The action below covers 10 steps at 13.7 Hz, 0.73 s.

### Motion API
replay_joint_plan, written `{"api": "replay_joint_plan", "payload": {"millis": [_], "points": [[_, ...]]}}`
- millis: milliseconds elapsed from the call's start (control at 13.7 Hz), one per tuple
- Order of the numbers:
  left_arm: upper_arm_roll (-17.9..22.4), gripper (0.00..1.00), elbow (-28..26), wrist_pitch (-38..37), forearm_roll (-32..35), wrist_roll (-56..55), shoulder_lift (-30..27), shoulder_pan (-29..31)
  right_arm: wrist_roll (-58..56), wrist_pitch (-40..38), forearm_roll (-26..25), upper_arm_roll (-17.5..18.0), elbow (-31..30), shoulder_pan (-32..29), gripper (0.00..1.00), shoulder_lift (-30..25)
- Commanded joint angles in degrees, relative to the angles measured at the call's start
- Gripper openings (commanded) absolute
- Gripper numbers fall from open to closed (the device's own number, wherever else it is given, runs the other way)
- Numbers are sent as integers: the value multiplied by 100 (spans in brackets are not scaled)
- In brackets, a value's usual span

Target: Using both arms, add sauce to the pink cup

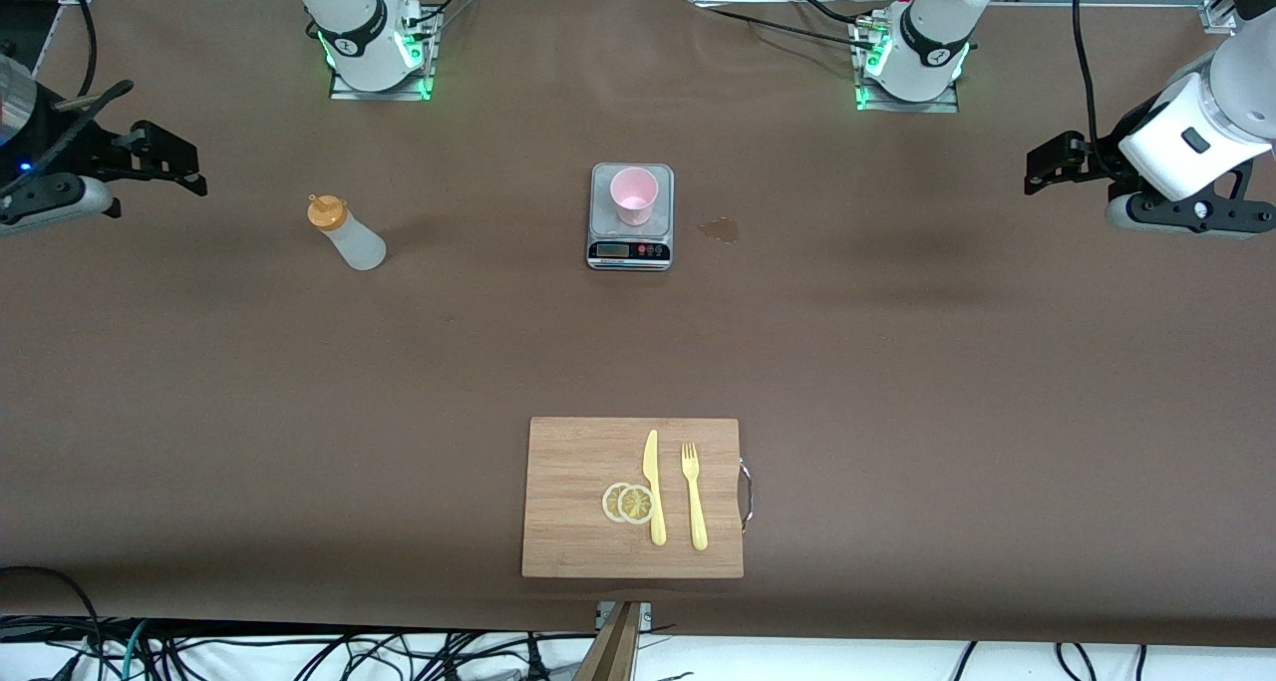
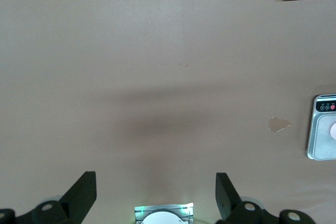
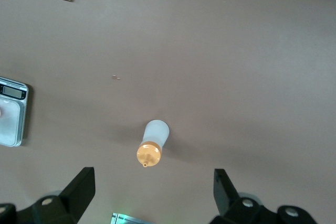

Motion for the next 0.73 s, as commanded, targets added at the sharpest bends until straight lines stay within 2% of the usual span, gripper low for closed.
{"api": "replay_joint_plan", "payload": {"millis": [0, 657], "points": [[50, 100, 100, -113, -114, 91, 21, 55, 140, 71, 17, -8, -89, -32, 100, -131], [-29, 100, 135, -157, -88, 56, 73, 108, 420, 80, -106, -8, -89, -32, 100, -175]]}}
